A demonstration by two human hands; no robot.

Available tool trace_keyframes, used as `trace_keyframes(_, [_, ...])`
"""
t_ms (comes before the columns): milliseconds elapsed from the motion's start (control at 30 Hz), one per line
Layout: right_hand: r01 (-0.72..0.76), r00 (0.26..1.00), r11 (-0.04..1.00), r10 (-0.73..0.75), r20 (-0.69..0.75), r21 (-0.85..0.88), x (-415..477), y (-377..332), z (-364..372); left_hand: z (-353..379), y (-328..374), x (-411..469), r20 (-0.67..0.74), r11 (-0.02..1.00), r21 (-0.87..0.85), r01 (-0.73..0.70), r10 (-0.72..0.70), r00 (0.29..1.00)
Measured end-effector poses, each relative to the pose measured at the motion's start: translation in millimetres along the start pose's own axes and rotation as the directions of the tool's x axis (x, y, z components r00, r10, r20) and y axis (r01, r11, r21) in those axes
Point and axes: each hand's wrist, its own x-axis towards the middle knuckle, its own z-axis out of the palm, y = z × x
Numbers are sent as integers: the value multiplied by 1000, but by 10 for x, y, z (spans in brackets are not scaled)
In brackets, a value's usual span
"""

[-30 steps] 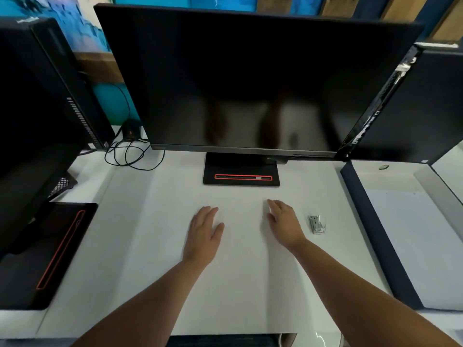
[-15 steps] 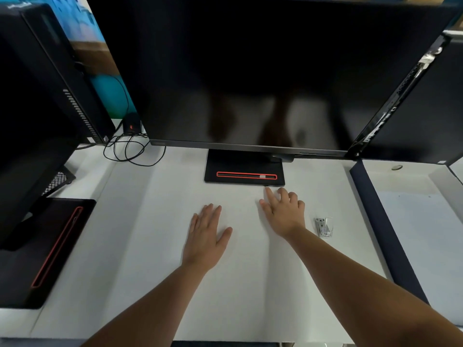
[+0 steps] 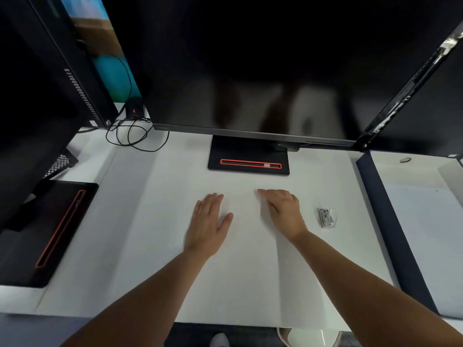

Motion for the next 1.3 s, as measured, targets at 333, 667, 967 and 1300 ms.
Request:
trace_keyframes(333, [-153,986,983,145,83,100,364,-85,-7,-32,10,-11,-41,998,-61,-5,2,999])
trace_keyframes(667, [72,988,910,-9,155,-408,437,-104,134,-43,12,-12,-53,995,-101,-8,3,999])
trace_keyframes(967, [265,937,943,-202,283,-202,287,-46,119,-39,2,-13,-39,995,-98,-3,-1,999])
trace_keyframes(1300, [130,943,978,-71,326,-165,408,-99,114,9,-17,23,22,996,84,10,-12,1000])
